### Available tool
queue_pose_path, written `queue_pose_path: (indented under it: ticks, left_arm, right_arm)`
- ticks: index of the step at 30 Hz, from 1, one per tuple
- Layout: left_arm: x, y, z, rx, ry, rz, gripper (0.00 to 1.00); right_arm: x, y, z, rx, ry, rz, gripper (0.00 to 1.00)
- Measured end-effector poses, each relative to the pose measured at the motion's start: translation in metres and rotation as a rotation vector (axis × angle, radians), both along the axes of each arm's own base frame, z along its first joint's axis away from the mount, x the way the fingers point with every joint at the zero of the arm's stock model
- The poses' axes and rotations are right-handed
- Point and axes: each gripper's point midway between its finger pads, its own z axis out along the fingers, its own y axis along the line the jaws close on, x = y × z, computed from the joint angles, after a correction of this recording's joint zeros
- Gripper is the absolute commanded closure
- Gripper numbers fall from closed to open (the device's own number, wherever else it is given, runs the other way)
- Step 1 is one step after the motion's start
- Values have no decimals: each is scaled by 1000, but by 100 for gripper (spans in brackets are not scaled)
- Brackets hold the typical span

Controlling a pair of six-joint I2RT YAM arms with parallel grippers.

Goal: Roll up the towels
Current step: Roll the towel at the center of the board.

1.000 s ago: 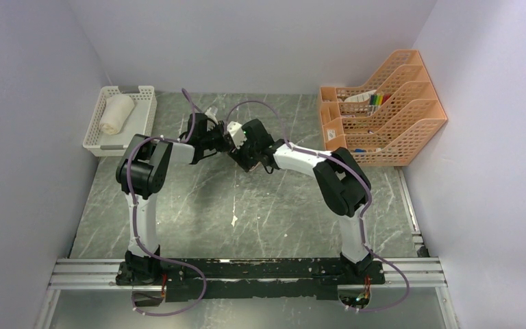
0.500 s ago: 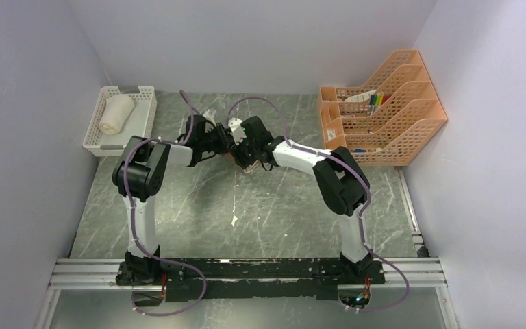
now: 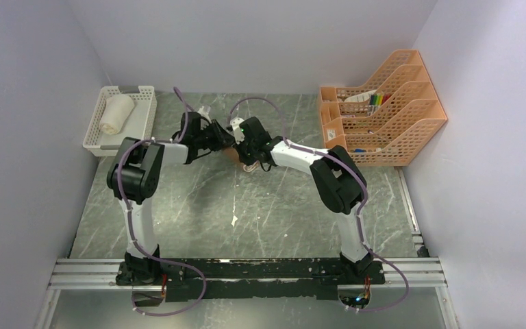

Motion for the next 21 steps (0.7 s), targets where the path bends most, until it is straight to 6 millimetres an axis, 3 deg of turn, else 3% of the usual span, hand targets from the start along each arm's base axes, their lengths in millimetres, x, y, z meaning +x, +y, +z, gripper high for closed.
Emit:
queue_pose_path:
  ticks: [4, 7, 10, 13, 16, 21]
  left_arm:
    - [9, 23, 18, 0, -14, 46, 70]
    - [19, 53, 56, 1, -78, 110, 69]
    - [22, 84, 106, 12, -184, 184, 68]
    - [15, 96, 140, 14, -265, 211, 68]
    - [3, 91, 137, 10, -264, 195, 68]
    - [-25, 75, 82, 36, -134, 151, 69]
  right_arm:
    - [2, -2, 0, -8, -4, -21, 100]
    - [0, -2, -1, 9, 3, -22, 100]
    - [-3, -2, 1, 72, 37, -14, 100]
    - [-5, -6, 4, 186, 108, -10, 100]
    - [-8, -10, 8, 322, 202, -11, 100]
    - [-13, -21, 14, 541, 366, -47, 100]
